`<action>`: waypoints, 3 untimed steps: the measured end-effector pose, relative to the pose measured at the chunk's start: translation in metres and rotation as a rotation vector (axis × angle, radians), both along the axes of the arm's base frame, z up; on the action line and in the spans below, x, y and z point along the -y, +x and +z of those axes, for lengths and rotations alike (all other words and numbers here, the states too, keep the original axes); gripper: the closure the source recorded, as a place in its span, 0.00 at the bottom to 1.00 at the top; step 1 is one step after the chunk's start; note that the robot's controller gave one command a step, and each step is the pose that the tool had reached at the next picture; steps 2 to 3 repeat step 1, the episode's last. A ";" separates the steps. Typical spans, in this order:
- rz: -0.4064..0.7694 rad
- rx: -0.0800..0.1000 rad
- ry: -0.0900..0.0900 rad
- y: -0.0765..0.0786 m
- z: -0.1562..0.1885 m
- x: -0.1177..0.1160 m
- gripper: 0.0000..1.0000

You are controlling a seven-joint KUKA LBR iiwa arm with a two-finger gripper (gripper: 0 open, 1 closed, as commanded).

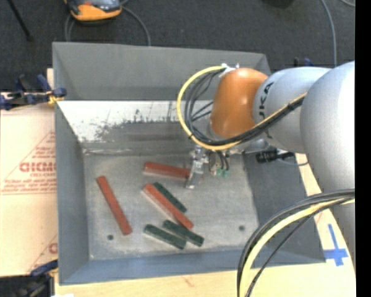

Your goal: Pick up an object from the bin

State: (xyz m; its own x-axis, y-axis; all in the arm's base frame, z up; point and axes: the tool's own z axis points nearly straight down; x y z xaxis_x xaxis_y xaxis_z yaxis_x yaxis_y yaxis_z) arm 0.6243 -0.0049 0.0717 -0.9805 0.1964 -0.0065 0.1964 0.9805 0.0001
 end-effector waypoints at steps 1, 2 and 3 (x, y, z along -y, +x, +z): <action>0.025 -0.001 -0.001 -0.013 0.142 0.016 1.00; 0.025 -0.001 -0.001 -0.013 0.142 0.016 1.00; 0.025 -0.001 -0.001 -0.013 0.142 0.016 1.00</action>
Offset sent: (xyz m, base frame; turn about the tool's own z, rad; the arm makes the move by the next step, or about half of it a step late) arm 0.0000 0.0000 0.0000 0.0000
